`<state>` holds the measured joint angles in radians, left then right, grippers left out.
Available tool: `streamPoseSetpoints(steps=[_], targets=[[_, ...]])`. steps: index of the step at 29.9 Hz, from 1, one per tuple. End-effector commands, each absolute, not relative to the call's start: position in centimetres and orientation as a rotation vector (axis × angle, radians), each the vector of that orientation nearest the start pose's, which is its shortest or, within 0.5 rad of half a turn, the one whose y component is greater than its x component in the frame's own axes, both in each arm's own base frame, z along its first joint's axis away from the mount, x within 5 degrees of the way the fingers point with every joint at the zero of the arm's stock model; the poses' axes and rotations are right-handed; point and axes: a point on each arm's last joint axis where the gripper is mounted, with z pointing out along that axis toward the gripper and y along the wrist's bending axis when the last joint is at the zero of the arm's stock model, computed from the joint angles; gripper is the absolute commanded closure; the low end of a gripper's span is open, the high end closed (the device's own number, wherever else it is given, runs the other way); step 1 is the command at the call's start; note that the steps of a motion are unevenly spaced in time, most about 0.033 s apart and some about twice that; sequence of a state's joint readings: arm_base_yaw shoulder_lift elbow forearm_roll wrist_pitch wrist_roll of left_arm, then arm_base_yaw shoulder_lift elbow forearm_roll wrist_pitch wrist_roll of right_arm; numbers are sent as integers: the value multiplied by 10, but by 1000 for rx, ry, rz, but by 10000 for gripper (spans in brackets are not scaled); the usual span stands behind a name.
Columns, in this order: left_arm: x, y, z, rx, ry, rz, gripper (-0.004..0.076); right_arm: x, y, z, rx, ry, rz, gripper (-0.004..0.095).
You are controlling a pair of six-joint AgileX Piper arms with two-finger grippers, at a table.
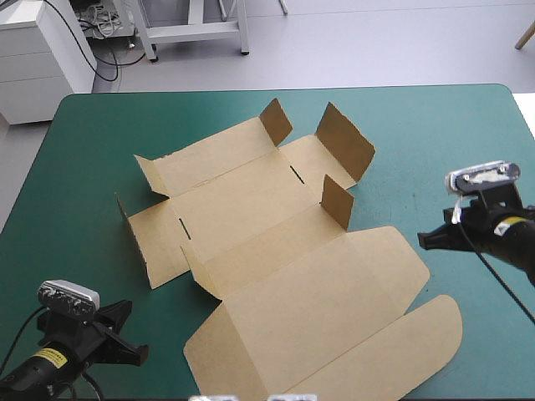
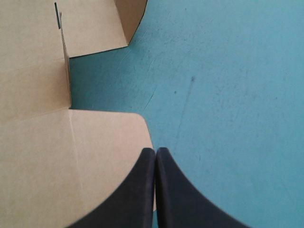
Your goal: Fold the box
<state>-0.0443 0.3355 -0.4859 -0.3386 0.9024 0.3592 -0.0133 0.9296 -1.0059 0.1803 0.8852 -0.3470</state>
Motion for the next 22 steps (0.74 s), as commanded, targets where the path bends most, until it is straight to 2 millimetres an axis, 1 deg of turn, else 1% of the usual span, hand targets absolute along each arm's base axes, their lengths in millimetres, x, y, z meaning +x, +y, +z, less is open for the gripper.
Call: streamPoseSetpoints(steps=[1, 3, 4, 6, 7, 9, 12, 15, 18, 22], targets=[[58, -27, 291, 325, 2103, -254, 731, 206, 9, 402, -350, 2197, 0, 928], [58, -27, 291, 323, 2104, -255, 731, 221, 10, 411, -372, 2202, 5, 928], [58, -27, 291, 323, 2104, -255, 731, 232, 11, 416, -382, 2214, 9, 928], [58, -27, 291, 323, 2104, -255, 731, 250, 15, 420, -410, 2240, 26, 928], [58, -27, 291, 323, 2104, -255, 731, 259, 19, 426, -432, 2237, 33, 927], [58, -27, 291, 323, 2104, -255, 731, 276, 29, 430, -479, 2252, 56, 927], [58, -27, 291, 323, 2104, -255, 731, 299, 50, 438, -553, 2246, 95, 925], [58, -27, 291, 323, 2104, -255, 731, 320, 75, 437, -615, 2278, 120, 925], [58, -27, 291, 323, 2104, -255, 731, 339, 95, 425, -694, 2340, 130, 926], [58, -27, 291, 323, 2104, -255, 731, 352, 120, 414, -762, 2343, 166, 926]])
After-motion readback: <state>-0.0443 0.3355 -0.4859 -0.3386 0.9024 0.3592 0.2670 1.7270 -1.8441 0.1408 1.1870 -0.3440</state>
